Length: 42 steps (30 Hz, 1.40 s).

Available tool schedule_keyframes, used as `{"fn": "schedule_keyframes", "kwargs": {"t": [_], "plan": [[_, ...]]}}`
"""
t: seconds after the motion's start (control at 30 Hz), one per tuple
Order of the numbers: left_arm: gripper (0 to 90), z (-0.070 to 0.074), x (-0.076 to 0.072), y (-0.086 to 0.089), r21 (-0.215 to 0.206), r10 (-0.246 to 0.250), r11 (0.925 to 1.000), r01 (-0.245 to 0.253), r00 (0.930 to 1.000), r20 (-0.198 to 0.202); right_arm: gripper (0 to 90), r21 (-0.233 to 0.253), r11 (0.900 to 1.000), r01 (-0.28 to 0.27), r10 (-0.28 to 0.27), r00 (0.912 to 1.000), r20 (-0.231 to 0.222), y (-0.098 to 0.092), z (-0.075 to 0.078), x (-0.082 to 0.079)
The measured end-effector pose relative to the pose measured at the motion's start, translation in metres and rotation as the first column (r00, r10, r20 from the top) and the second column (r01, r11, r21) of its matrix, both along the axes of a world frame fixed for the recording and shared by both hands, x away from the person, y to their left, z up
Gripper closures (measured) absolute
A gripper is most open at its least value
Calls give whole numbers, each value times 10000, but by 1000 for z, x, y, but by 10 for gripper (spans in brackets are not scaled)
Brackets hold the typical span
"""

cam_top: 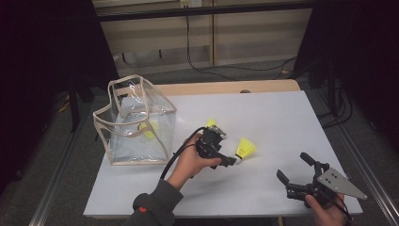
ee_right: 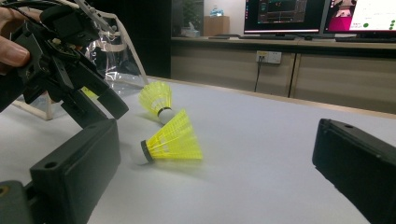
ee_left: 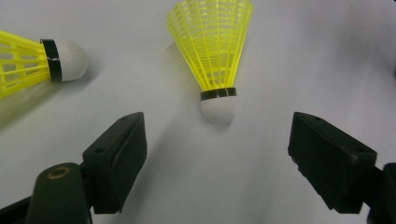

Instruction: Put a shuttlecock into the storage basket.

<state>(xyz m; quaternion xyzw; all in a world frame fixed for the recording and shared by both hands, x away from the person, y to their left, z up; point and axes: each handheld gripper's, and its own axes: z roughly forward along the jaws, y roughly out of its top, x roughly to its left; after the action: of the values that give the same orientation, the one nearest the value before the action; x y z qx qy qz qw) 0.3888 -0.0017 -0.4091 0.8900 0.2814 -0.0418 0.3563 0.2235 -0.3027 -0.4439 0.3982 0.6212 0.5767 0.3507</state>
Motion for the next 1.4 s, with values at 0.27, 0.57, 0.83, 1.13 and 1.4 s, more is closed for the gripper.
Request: {"fn": "schedule_keyframes", "kwargs": {"t": [0.27, 0.57, 0.83, 1.13, 1.4], "plan": [[221, -5, -2, -5, 132, -60, 9999, 59, 10000, 43, 9, -4, 10000, -8, 8, 10000, 24, 0, 0, 0], [258, -13, -2, -12, -33, -84, 10000, 84, 10000, 18, 9, -9, 10000, -1, 1, 10000, -2, 0, 0, 0], [293, -19, -1, -17, -55, 20, 10000, -19, 10000, 52, 10, -9, 10000, -12, 12, 10000, 26, 0, 0, 0], [356, -27, 1, -24, -27, -1, 10000, 1, 9997, 234, 10, -5, 10000, -10, 10, 10000, 27, 0, 0, 0], [412, -32, 1, -31, 90, -113, 9999, 108, 9984, 553, 10, -14, 10000, -27, 27, 10000, 31, 0, 0, 0]]}}
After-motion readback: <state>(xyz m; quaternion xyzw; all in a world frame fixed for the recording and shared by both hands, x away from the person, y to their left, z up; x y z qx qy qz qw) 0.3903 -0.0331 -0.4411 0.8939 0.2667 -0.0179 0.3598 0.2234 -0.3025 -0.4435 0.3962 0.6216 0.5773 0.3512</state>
